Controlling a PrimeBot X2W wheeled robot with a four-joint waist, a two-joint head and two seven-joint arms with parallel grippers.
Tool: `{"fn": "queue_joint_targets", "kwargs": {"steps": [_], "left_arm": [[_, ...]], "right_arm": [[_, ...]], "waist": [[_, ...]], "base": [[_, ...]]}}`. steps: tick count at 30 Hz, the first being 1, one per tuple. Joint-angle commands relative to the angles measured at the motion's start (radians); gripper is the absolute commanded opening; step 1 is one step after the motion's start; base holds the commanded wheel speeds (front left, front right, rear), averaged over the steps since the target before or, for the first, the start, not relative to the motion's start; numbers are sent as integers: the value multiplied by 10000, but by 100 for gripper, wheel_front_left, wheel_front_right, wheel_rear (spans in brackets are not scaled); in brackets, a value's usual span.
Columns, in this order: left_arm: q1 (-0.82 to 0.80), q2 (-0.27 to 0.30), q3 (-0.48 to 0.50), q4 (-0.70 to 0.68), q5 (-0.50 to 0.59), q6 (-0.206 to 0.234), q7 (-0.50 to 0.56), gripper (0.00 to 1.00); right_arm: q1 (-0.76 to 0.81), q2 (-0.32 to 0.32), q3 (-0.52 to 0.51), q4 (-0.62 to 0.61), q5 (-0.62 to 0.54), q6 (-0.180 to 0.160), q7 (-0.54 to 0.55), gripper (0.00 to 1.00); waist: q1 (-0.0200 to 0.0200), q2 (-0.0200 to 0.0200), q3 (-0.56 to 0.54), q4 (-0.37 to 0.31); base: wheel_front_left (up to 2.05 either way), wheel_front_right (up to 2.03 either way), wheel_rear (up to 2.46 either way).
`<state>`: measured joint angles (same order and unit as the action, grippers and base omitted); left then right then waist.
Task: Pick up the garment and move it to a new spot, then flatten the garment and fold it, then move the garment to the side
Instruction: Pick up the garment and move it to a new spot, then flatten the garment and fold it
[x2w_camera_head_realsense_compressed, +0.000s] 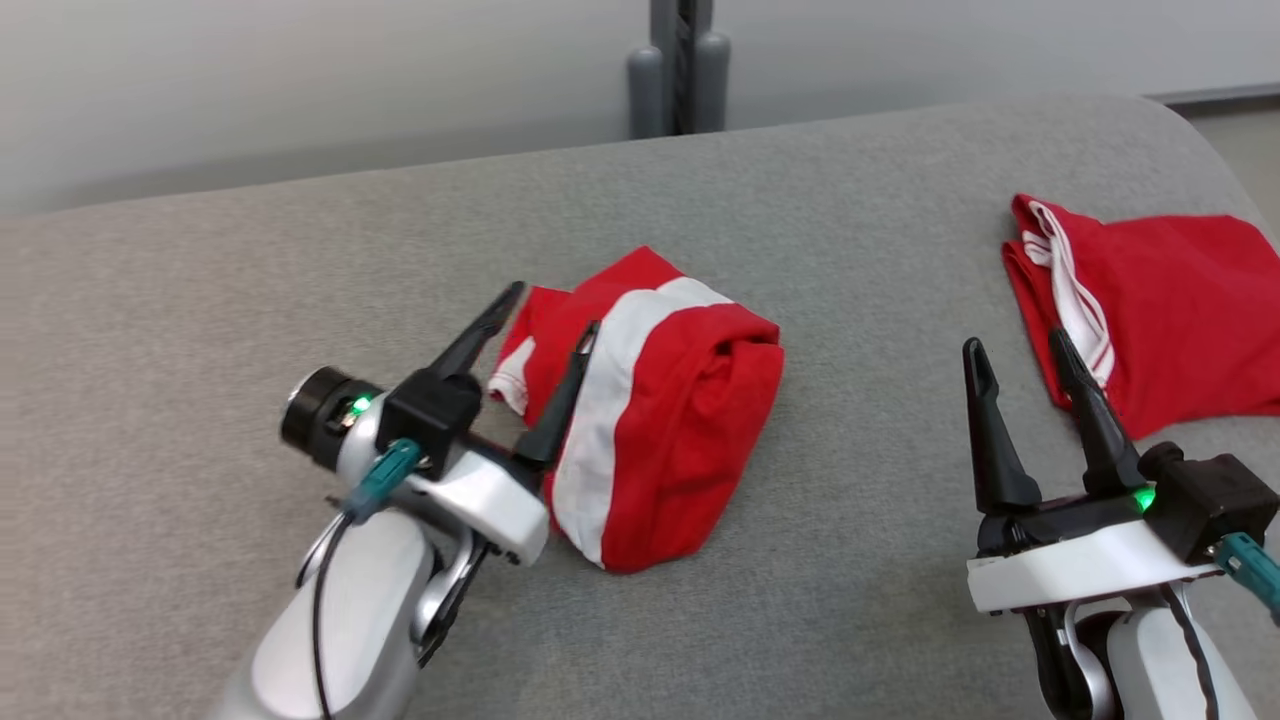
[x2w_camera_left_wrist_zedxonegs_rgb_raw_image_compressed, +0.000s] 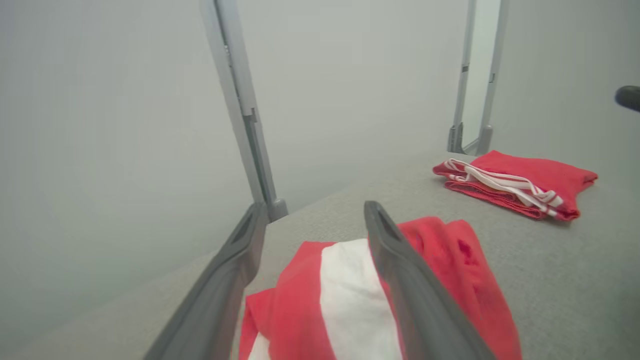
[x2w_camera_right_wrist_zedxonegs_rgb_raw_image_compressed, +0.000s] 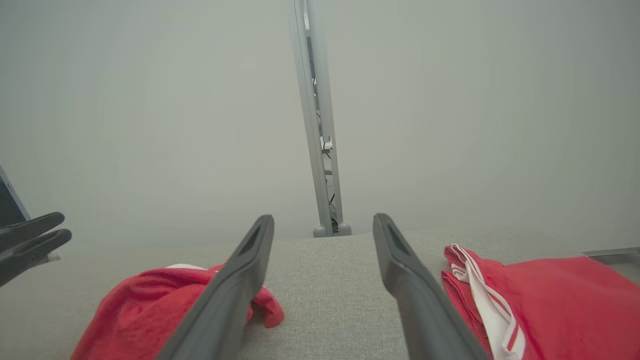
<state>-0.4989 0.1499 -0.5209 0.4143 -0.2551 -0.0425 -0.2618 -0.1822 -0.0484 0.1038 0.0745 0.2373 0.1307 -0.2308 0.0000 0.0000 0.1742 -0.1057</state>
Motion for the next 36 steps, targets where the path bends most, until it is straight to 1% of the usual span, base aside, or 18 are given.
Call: {"fn": "queue_joint_targets", "kwargs": {"steps": [1,7,13,16,20,24,30,32,33,34,36], "left_arm": [[212,103,144,-154,64,66,-32,100],[1606,438,1294,-1600,339,392,-24,100],[3115,405,2129,-2719,585,548,-21,100],[3823,208,2502,-3100,603,667,-19,100],[4543,-218,3083,-3528,550,808,-20,100],[4817,-506,3247,-3692,759,632,-21,100],[4705,-696,3378,-3636,1074,342,-21,100],[4719,-757,3421,-3574,1136,279,-21,100],[4752,-788,3434,-3540,1167,259,-21,100],[4752,-788,3434,-3540,1167,259,-21,100],[4799,-839,3439,-3480,1171,209,-21,100]], "right_arm": [[94,-53,-10,11,-31,2,-58,100],[361,-52,172,98,-78,2,64,100],[748,-51,419,225,-94,2,205,100],[893,-54,508,248,-173,2,255,100],[847,-54,504,220,-161,2,267,100],[897,-51,576,219,-155,2,292,100],[842,-49,907,278,-132,2,380,100],[976,-54,1202,484,370,2,666,100],[1069,-51,1432,699,571,2,979,100],[1069,-51,1432,699,571,2,979,100],[996,-43,1879,962,538,2,1355,100]], "waist": [[0,0,-275,324],[0,0,-810,1080],[0,0,-1377,1699],[0,0,-1527,1868],[0,0,-1543,1991],[0,0,-1529,2172],[0,0,-1502,2357],[0,0,-1501,2413],[0,0,-1500,2448],[0,0,-1500,2448],[0,0,-1489,2545]], "base": [[0,0,0],[0,0,0],[0,0,0],[0,0,0],[0,0,0],[0,0,0],[0,0,0],[0,0,0],[0,0,0],[0,0,0],[0,0,0]]}}
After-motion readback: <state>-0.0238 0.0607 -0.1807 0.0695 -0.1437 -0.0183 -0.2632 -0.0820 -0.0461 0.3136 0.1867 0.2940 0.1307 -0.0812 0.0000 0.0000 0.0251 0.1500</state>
